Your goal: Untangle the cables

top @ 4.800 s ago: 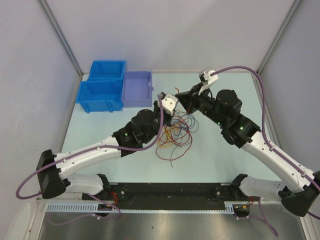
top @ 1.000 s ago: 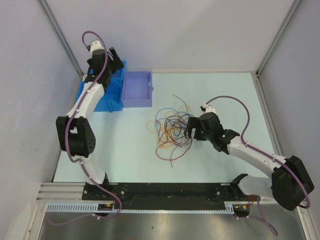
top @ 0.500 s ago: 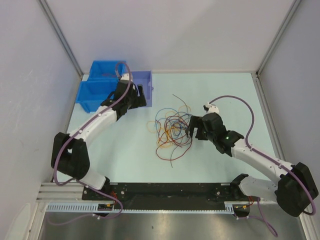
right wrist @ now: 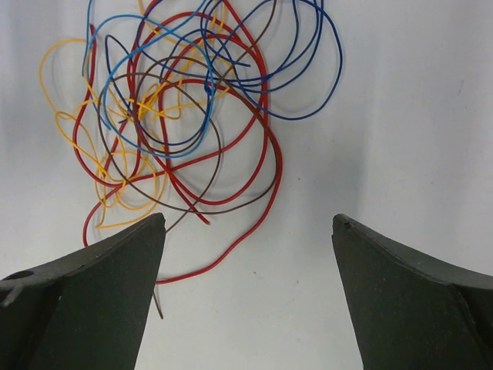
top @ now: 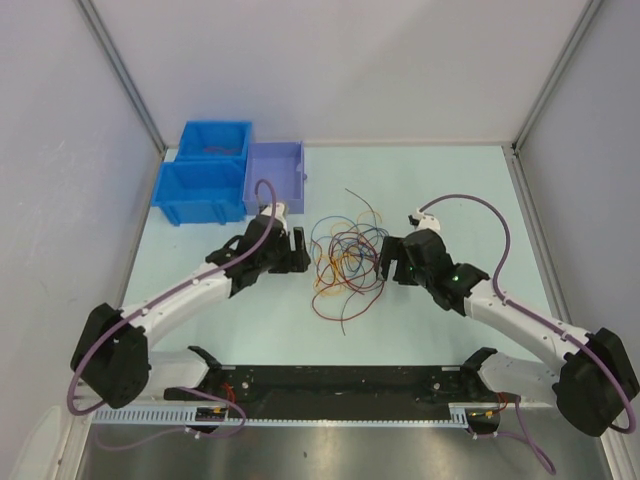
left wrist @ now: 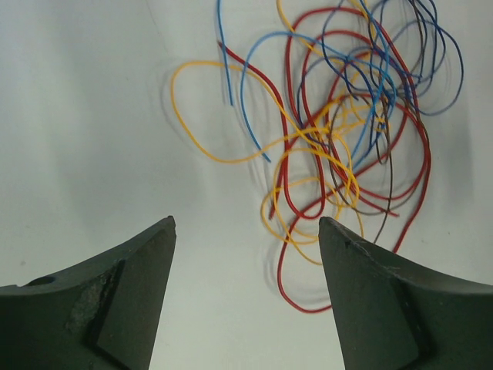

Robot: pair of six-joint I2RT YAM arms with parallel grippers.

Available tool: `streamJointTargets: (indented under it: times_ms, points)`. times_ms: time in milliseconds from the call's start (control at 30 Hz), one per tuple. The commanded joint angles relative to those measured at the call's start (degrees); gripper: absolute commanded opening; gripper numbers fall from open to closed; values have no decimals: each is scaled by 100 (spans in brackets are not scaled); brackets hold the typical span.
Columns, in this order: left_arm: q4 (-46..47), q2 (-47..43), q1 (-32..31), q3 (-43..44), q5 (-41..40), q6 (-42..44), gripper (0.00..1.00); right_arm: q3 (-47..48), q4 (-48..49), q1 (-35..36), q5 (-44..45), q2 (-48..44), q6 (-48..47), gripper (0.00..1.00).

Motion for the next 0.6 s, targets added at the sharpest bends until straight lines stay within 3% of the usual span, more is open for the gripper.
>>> streamJointTargets:
  times_ms: [0, 300, 567]
  points:
    - [273, -496, -315, -477, 241, -354, 79, -140, -129, 28, 61, -231, 87, 93]
    - [687, -462, -1045, -1303, 286, -829, 73, -466, -6, 28, -213, -214, 183, 93]
    - [1047, -92, -1335, -1348, 339, -953, 68, -817, 179, 28, -133, -460, 623, 93]
